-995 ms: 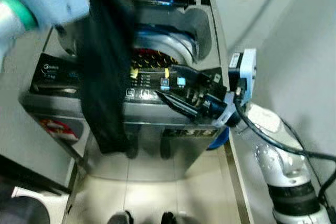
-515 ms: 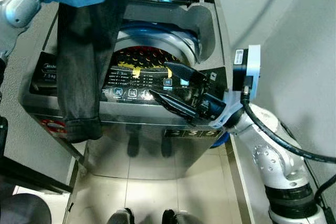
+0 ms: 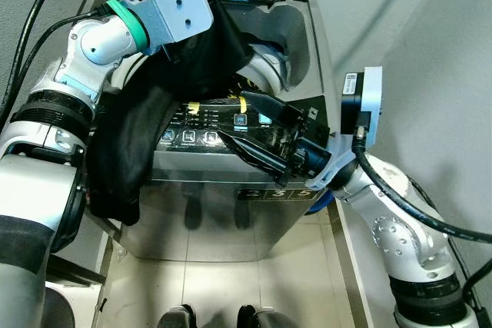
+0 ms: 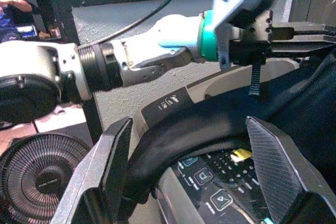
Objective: Clothes washing
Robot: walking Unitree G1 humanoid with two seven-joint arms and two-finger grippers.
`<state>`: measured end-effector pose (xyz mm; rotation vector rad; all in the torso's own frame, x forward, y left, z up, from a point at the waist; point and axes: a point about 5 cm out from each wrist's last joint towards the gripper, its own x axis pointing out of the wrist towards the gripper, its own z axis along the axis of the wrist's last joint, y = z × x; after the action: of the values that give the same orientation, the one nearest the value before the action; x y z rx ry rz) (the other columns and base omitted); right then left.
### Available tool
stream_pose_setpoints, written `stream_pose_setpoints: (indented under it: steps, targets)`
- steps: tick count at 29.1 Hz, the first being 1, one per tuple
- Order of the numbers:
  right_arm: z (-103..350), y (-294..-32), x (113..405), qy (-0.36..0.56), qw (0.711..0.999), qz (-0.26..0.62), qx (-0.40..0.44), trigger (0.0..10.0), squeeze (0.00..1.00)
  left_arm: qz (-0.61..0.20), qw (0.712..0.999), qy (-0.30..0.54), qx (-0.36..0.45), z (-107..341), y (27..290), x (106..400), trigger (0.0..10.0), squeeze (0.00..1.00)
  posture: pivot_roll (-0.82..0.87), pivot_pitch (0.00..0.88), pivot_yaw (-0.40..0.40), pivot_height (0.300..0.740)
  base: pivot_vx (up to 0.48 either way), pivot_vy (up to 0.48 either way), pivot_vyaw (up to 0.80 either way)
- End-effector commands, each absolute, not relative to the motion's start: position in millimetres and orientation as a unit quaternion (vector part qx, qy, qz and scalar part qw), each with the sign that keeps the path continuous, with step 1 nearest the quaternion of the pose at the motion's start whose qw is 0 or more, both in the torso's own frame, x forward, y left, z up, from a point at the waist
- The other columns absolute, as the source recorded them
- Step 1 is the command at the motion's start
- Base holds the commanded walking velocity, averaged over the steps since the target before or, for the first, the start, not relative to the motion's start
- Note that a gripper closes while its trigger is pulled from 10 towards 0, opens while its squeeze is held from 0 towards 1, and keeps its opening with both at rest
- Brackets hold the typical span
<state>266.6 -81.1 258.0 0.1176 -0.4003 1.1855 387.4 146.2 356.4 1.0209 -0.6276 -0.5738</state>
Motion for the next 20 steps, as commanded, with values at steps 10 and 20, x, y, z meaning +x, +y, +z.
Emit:
stream_pose_setpoints:
  steps: [10,20]
  targets:
    - [259,-77,262,-0.192,0.807,0.555,0.065,10.0,0.00,-0.290,0.735,-0.409,0.456,378,118,366,10.0,1.00,0.08,0.163,0.021,0.740,0.000,0.000,0.00]
    - [258,-78,262,-0.190,0.811,0.549,0.069,10.0,0.00,-0.243,0.780,-0.391,0.424,380,144,372,10.0,1.00,0.08,0.165,0.018,0.740,0.000,0.000,0.00]
